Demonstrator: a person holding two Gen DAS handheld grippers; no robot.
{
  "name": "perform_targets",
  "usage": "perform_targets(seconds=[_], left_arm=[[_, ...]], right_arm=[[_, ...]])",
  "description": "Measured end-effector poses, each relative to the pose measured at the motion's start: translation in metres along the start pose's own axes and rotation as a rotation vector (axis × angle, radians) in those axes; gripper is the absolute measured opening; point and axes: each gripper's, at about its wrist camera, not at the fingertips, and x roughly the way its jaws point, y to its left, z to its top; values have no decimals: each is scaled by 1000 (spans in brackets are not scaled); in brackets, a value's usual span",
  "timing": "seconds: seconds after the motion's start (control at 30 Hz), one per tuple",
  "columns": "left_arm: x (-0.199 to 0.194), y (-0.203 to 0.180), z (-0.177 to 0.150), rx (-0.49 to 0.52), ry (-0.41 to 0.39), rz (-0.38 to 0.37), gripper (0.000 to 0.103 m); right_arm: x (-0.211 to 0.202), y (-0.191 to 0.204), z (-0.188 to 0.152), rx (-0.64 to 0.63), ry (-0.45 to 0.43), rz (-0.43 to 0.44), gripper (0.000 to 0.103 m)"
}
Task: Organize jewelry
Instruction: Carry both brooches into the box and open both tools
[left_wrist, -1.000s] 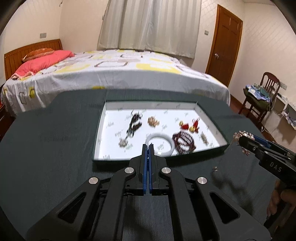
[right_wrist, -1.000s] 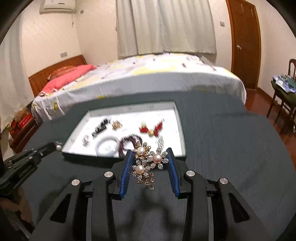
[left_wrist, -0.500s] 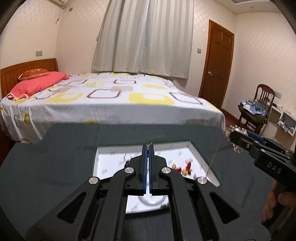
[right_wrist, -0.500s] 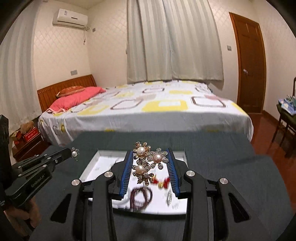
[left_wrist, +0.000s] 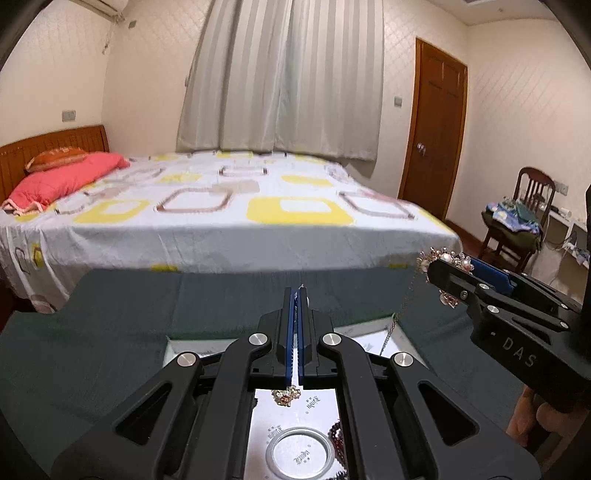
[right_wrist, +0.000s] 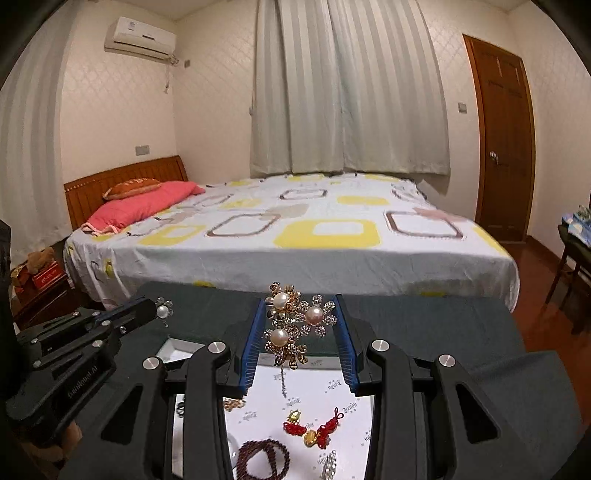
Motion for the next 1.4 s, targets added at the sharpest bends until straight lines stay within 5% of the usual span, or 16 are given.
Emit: perform_targets(seconds=[0.37,1.03,1.13,1.2,1.4], left_arm=[[85,-6,-30,-11,178,12,2],[135,1,-53,-44,382,91,2],[136,0,-53,-42,391,89,15],[135,1,-52,-46,386,102,40],[114,8,-48,-67,335,130,65]], right_arm=[[71,-17,-36,18,183,-27,37],[115,-23,-58,3,383,-47,37],[116,-22,-58,0,384,-48,41],[114,-23,-57,4,374,-61,54],[93,-25,-52,21,334,-74,63]])
